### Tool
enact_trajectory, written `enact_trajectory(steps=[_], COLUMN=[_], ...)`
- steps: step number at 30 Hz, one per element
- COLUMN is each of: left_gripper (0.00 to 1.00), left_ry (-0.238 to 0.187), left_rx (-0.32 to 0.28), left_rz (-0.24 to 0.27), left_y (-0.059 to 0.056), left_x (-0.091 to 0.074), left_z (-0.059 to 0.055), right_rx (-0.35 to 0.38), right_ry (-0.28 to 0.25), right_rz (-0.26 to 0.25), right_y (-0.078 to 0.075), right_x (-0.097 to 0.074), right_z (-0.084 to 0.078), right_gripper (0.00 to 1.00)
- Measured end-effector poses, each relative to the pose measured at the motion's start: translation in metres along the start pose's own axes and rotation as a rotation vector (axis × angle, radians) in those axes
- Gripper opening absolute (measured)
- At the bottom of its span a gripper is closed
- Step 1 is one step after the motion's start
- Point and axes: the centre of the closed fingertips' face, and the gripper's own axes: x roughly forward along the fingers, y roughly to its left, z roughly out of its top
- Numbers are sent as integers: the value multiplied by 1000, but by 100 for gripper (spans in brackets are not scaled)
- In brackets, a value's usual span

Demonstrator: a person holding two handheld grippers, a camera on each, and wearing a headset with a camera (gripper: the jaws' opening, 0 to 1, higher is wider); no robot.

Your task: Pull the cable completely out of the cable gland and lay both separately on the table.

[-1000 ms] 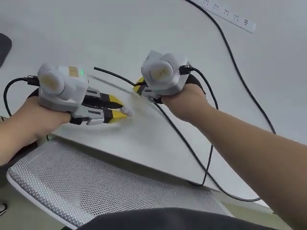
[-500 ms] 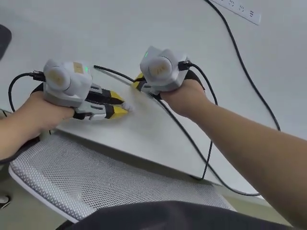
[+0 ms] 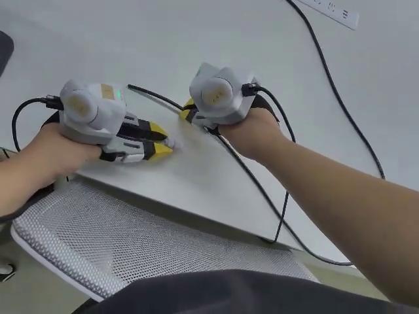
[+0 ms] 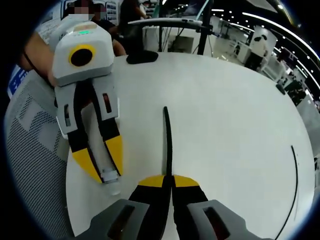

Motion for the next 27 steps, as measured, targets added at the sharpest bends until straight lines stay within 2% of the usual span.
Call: enact_trajectory(steps=[12,21,25,27], left_gripper=[20,23,24,24], left_ry=[9,8,-10,-27], left_rx=[20,15,4,-4], left_rz=[14,26,26,27], left_y=[2,4,0,-2], left_x=[-2,-8,-12,-15], left_z=[1,5,12,17], right_rx=[14,76,90,139], right_ry=[-3,-56,-86,-119], right_rz=[-19,-30,-39,-43], right_y=[-4,-6,-5,-4], right_x=[-4,-27,-44,-54], right_z=[1,5,6,8], right_gripper=[9,19,23,25])
